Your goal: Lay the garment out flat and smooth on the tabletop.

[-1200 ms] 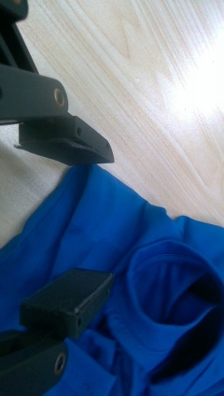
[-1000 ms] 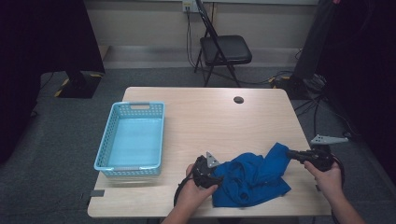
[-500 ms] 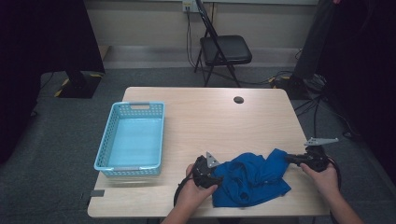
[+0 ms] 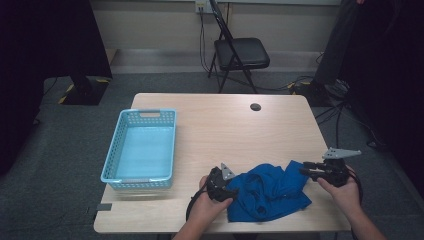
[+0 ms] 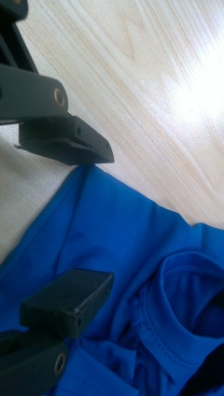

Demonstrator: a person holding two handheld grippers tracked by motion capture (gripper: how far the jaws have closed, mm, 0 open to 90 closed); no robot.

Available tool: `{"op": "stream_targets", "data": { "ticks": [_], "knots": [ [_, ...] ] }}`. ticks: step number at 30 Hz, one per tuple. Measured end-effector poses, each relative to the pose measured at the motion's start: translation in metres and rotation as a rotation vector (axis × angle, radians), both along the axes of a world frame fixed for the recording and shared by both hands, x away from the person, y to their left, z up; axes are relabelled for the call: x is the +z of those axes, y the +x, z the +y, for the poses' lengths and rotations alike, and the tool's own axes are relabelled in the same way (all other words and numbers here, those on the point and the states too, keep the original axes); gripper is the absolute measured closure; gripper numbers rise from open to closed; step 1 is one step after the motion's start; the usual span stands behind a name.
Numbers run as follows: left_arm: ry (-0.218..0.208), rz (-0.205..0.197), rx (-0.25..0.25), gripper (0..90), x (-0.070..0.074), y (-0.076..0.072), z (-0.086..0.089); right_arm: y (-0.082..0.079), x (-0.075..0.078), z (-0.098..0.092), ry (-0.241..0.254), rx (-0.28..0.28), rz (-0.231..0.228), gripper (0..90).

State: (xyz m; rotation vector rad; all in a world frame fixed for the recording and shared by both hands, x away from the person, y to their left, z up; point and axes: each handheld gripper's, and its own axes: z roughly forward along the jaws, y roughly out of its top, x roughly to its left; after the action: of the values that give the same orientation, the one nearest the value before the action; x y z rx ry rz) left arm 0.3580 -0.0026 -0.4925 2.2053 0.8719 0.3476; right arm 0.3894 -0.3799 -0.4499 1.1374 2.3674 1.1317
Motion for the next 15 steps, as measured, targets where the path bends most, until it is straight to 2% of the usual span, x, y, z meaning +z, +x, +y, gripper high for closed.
{"op": "stream_targets", "data": {
  "ticks": [3, 8, 12, 15],
  "knots": [
    [0.002, 0.001, -0.002, 36.1, 0.0, 0.0, 0.0, -0.006, 0.004, 0.012, 0.027, 0.073, -0.012, 59.1],
    [0.0, 0.002, 0.0, 36.1, 0.0, 0.0, 0.0, -0.012, 0.003, 0.033, 0.068, 0.206, 0.012, 56.0],
    [0.001, -0.002, -0.006, 36.1, 0.001, 0.0, 0.001, -0.014, -0.003, 0.048, 0.062, 0.279, 0.037, 54.7],
    [-0.007, -0.004, -0.004, 36.1, 0.003, -0.001, 0.001, -0.013, -0.008, 0.056, 0.043, 0.303, 0.062, 53.1]
  ]
}}
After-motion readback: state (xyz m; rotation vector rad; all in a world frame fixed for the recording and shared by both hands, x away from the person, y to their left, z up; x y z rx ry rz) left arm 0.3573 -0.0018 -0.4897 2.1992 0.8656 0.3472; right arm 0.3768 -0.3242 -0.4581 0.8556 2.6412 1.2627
